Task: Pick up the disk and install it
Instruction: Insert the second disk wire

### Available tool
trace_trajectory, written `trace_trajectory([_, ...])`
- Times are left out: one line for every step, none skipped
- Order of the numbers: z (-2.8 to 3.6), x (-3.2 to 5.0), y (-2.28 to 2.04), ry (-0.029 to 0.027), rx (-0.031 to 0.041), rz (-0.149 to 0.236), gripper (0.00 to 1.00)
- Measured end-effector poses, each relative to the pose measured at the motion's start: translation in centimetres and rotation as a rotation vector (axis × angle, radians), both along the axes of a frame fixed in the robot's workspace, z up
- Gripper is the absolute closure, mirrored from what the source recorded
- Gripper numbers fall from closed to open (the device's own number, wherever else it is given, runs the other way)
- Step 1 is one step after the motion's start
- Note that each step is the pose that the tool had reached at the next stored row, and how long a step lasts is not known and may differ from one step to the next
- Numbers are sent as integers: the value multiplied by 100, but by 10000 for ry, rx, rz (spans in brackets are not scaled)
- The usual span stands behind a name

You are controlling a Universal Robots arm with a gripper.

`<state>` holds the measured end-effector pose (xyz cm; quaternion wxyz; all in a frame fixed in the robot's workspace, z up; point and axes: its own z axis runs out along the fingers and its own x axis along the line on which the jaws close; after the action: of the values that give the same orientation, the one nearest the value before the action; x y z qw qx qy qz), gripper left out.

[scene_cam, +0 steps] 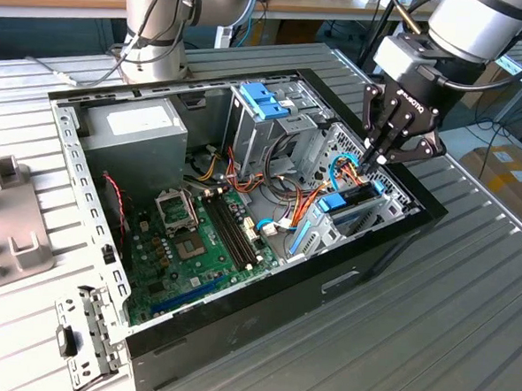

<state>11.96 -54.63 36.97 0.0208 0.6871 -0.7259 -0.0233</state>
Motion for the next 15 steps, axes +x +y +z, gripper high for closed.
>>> trace_trajectory([0,0,0,0,-3,0,84])
trace_trajectory([0,0,0,0,-5,0,84])
trace_trajectory([0,0,0,0,-7,0,84])
trace_trajectory([0,0,0,0,-8,1,84])
trace_trajectory([0,0,0,0,-9,0,84])
trace_trajectory([0,0,0,0,-11,0,84])
trace_trajectory([0,-1,0,0,-11,0,84])
trace_trajectory([-1,-9,1,0,-10,-1,84])
trace_trajectory([-2,-25,1,-1,-11,0,84])
trace_trajectory([-3,-54,0,0,-10,0,84])
trace_trajectory([-11,-121,0,-1,0,0,84])
trace_trajectory([-15,-155,0,0,8,1,84])
trace_trajectory([-20,-186,0,0,18,0,84])
trace_trajectory([-25,-225,0,0,27,0,84])
trace_trajectory([-29,-252,0,0,32,0,84])
